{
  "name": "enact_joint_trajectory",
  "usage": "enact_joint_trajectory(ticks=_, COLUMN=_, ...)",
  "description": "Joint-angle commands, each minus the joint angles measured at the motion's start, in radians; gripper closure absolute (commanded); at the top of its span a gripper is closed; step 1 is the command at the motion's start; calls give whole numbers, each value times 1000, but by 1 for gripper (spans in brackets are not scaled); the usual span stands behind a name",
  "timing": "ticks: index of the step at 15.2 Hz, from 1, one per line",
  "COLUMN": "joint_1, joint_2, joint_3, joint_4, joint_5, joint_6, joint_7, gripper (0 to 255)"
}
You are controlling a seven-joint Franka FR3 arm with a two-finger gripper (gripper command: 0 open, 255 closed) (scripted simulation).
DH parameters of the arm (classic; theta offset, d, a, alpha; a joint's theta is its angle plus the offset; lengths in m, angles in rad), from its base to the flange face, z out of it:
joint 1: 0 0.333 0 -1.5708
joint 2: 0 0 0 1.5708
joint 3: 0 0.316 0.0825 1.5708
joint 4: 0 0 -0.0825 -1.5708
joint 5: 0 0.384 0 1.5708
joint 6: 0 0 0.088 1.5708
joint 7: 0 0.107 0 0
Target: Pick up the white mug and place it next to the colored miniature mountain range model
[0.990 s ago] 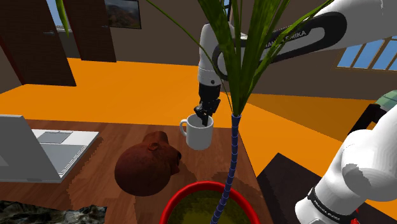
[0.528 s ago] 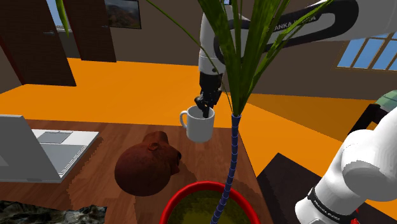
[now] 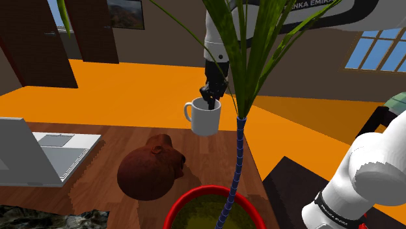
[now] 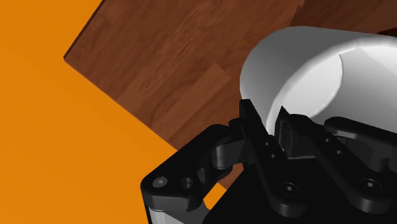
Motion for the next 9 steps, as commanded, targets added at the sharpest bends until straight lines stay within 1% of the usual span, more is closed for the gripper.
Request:
enact_joint_trajectory(ticks=1, joint_1=-1, joint_2=-2, joint_3=-1, joint_4=27, joint_5=0, joint_6=-29, joint_7=0, gripper=255)
enact_joint_trajectory(ticks=3, joint_1=-1, joint_2=-2, joint_3=-2, joint_4=47, joint_5=-1, joint_6=-49, joint_7=0, gripper=255)
enact_joint_trajectory(ticks=9, joint_1=58, joint_2=42, joint_3=91, joint_4=98, joint_5=4, joint_6=-53, joint_7=152, gripper=255)
